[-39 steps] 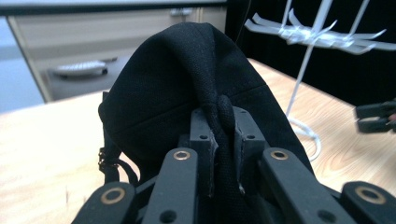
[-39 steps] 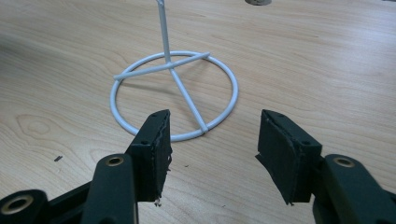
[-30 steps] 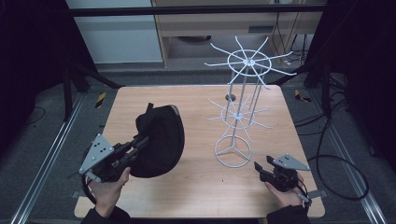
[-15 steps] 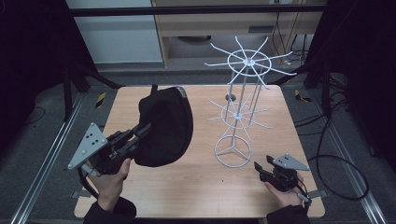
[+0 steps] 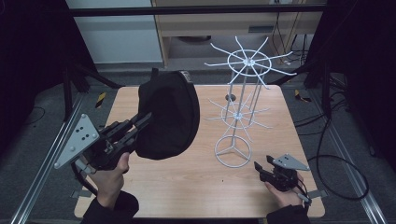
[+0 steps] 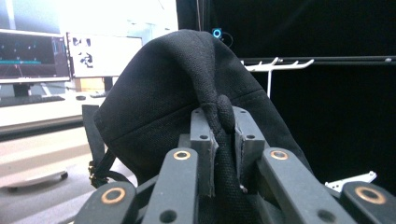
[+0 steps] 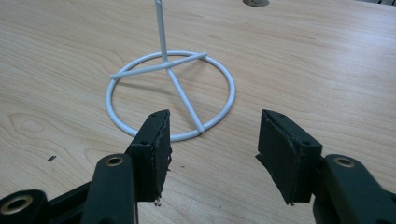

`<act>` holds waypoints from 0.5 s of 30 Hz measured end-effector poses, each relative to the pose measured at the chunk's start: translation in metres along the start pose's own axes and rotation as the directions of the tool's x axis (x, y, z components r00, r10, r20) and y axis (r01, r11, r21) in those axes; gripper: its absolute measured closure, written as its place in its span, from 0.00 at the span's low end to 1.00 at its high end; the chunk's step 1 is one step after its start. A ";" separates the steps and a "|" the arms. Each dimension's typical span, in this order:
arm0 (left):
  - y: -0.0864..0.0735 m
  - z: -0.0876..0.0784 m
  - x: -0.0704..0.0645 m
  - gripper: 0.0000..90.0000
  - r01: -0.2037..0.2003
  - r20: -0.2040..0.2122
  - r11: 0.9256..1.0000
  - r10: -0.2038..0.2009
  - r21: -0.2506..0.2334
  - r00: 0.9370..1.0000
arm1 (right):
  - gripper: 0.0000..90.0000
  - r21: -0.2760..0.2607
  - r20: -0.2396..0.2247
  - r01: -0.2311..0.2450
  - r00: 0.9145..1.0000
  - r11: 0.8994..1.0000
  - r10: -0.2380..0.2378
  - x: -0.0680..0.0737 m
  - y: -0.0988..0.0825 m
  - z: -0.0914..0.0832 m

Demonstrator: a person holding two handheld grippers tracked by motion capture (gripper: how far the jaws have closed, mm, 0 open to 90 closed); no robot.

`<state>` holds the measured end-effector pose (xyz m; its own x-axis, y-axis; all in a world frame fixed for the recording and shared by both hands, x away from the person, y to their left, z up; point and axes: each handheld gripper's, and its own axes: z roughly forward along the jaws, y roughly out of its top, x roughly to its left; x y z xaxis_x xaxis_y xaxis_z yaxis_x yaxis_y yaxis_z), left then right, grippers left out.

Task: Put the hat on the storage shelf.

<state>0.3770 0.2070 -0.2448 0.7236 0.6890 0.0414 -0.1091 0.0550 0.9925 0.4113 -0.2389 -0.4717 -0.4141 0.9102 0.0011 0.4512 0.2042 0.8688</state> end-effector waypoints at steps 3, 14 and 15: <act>0.008 0.003 -0.005 0.90 -0.001 0.019 1.000 0.002 -0.013 1.000 | 0.49 0.000 0.000 0.002 1.000 1.000 -0.002 0.000 0.000 0.000; 0.030 0.019 -0.025 0.90 -0.018 0.080 0.999 0.021 -0.043 0.997 | 0.49 0.000 -0.001 -0.002 1.000 1.000 0.002 0.000 0.000 0.000; 0.032 0.021 -0.027 0.90 -0.023 0.086 0.999 0.027 -0.042 0.996 | 0.49 0.000 -0.001 -0.002 1.000 1.000 0.002 0.000 0.000 0.000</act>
<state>0.3685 0.1752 -0.2121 0.7766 0.6253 0.0775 -0.1542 0.0693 0.9856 0.4111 -0.2386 -0.4714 -0.4145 0.9101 0.0031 0.4515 0.2027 0.8689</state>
